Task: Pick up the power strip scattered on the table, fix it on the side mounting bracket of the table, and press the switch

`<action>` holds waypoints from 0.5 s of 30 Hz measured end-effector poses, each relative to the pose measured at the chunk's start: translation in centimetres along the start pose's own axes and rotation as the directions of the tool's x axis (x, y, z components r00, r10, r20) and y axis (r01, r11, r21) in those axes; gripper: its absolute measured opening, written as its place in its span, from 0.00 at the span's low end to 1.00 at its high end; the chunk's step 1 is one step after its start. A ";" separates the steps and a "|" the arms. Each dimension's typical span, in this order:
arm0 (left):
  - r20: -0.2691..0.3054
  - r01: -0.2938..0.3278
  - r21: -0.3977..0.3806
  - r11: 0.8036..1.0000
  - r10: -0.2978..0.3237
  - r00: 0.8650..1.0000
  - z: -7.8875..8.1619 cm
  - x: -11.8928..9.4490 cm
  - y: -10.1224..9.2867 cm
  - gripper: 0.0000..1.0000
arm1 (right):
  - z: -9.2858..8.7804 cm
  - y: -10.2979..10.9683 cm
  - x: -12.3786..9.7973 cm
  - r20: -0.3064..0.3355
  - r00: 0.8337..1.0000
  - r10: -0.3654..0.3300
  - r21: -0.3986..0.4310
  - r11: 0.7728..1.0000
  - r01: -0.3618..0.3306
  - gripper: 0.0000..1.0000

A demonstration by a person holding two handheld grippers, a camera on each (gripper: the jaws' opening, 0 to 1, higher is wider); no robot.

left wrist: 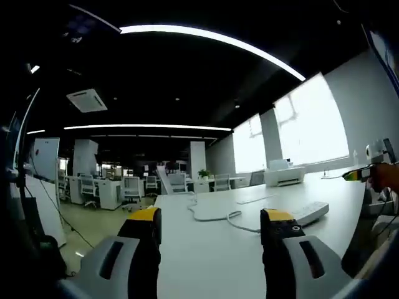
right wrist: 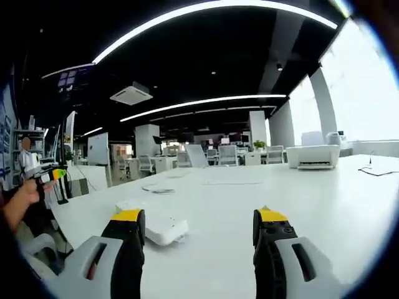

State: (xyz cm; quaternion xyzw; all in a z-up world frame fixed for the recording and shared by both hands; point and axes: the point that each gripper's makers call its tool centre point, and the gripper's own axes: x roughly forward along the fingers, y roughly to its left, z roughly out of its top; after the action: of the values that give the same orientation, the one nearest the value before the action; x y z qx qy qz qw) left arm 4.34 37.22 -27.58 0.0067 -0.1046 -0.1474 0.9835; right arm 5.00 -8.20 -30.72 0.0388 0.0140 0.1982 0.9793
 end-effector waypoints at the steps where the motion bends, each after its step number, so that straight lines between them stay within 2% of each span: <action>1: 0.000 0.000 -0.002 1.000 0.000 1.000 0.0 0.0 0.0 0.68 | 0.0 0.0 0.0 0.001 1.000 0.004 0.000 1.000 -0.004 0.66; 15: -0.007 -0.006 -0.006 1.000 0.006 1.000 -0.6 0.1 0.5 0.68 | 0.3 -0.7 -0.4 0.011 1.000 0.001 0.025 1.000 -0.001 0.67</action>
State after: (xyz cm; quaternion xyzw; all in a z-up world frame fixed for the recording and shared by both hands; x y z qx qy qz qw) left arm 4.65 37.67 -28.11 0.0042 -0.1008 -0.1448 0.9843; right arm 4.98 -9.04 -30.47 0.0523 0.0112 0.1984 0.9787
